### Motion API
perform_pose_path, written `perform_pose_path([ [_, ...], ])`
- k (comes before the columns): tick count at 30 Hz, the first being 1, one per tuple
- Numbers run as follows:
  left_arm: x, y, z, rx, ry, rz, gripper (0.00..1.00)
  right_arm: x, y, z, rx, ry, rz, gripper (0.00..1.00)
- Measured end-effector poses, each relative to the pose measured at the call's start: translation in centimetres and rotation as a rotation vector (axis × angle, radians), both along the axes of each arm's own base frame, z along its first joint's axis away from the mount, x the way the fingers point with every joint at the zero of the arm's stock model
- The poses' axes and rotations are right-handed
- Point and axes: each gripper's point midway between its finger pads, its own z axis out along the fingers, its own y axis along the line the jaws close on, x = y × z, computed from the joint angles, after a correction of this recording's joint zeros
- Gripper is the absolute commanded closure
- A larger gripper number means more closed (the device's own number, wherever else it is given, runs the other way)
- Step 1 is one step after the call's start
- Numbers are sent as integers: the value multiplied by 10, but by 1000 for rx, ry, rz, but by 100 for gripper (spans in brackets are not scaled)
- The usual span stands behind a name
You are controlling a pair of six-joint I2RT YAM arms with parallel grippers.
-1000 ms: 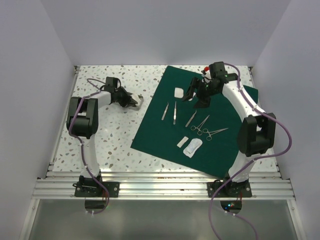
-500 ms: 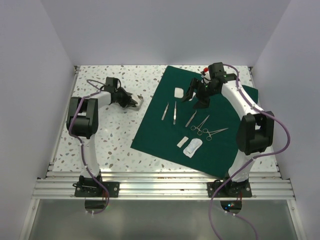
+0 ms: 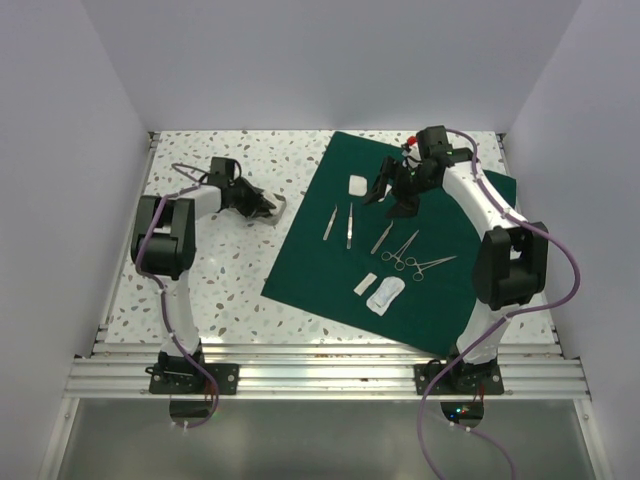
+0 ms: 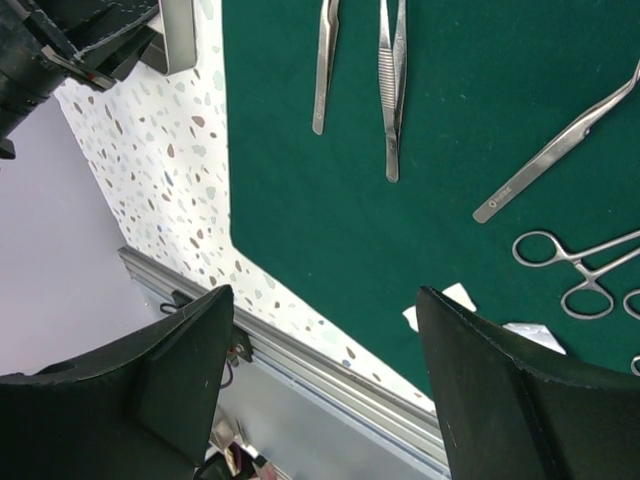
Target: Prepare the surgical pack
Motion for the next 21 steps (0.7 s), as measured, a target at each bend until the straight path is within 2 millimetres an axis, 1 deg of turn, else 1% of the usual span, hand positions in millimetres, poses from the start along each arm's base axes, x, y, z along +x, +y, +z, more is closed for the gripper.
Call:
perform_pose_path([
  [2,0,0,2,2,-3,1,71,-1,0,-2,-1,5,0,23],
  [7,-1,4,6,29,-15,-6,66,-1,0,-2,0,4,0,23],
  [11,-4,7,13,54,-34,-20,59,0,0,-2,2,3,-3,23],
  [14,-10,8,19,64,-45,-27,50,0,1,-1,6,1,-2,23],
  [16,-14,9,21,66,-47,-29,48,1,1,-1,7,-3,-1,23],
  [17,-16,9,22,66,-45,-29,46,1,1,-1,9,-4,-1,23],
  [21,-23,10,20,67,-36,-30,43,2,2,0,10,-8,0,23],
])
